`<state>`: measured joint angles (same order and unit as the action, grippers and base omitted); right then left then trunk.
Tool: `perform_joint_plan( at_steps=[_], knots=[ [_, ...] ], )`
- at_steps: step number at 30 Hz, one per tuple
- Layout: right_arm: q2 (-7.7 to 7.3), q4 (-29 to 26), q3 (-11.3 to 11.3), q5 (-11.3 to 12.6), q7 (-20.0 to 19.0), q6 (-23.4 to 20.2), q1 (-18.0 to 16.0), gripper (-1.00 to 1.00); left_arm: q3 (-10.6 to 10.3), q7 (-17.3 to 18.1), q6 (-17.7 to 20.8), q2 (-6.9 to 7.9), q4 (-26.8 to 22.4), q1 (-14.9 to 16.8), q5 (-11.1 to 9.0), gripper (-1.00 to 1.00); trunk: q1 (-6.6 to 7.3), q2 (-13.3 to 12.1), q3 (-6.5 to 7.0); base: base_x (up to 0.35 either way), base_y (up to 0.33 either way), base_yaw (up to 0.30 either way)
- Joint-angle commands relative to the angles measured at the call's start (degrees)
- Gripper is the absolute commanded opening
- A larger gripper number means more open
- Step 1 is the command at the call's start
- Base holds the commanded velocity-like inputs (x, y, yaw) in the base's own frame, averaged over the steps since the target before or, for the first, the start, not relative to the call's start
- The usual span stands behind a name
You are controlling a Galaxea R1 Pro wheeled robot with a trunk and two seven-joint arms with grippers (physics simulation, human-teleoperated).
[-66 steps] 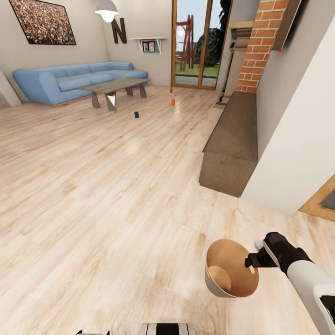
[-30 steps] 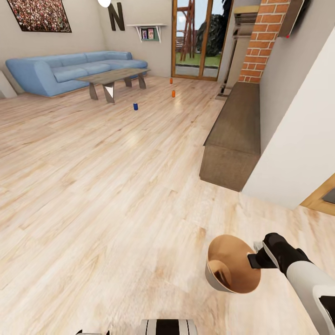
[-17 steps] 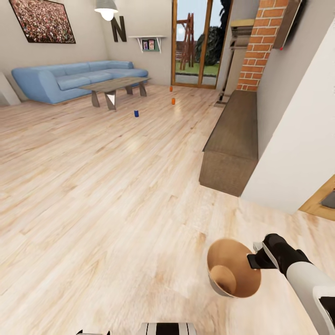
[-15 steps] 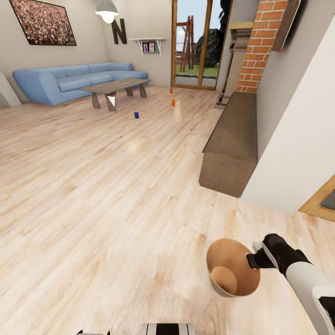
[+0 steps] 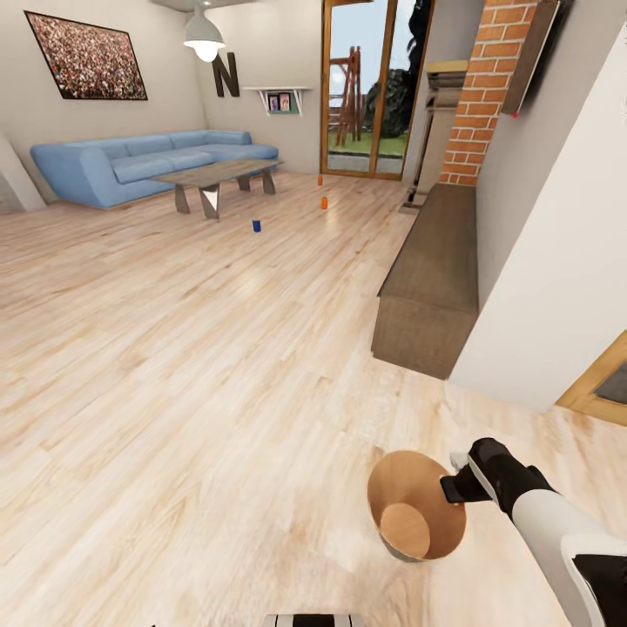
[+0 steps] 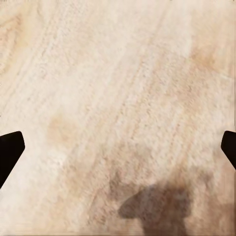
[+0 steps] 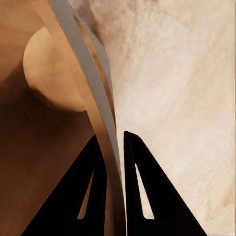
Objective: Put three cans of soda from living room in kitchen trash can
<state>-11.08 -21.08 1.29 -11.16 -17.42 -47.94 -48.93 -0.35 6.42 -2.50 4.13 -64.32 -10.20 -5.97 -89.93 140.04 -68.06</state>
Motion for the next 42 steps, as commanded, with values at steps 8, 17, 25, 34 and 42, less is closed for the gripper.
perform_joint_plan(
  at_steps=[8,17,25,34,42],
  knots=[
    [1.03,-0.04,-0.22,1.94,-0.34,-0.41,-0.02,-1.0,-0.02,0.0,0.2,0.0,0.07,0.0,0.01,1.0,1.77,-3.22,1.45,0.0,0.0,0.0],
    [2.23,-0.02,-0.23,1.93,-0.34,-0.35,-0.02,-1.0,-0.09,0.0,0.21,0.0,0.07,0.0,0.0,1.0,3.74,-6.83,3.06,0.0,0.0,0.0],
    [3.48,-0.05,-0.17,1.82,-0.29,-0.31,0.06,-1.0,0.08,0.13,4.9,0.28,-1.08,1.02,-0.47,1.0,5.5,-10.04,4.5,0.0,0.0,0.0],
    [5.93,-0.83,0.13,1.34,0.52,-0.17,0.02,-1.0,0.58,0.25,33.08,0.37,-10.17,16.76,-0.44,1.0,7.48,-13.65,6.11,0.0,0.0,0.0],
    [6.15,-1.27,0.12,1.31,0.55,-0.13,-0.13,-1.0,0.86,0.04,48.52,0.37,-9.22,30.18,-0.52,1.0,9.23,-16.86,7.55,0.0,0.0,0.0]
  ],
)
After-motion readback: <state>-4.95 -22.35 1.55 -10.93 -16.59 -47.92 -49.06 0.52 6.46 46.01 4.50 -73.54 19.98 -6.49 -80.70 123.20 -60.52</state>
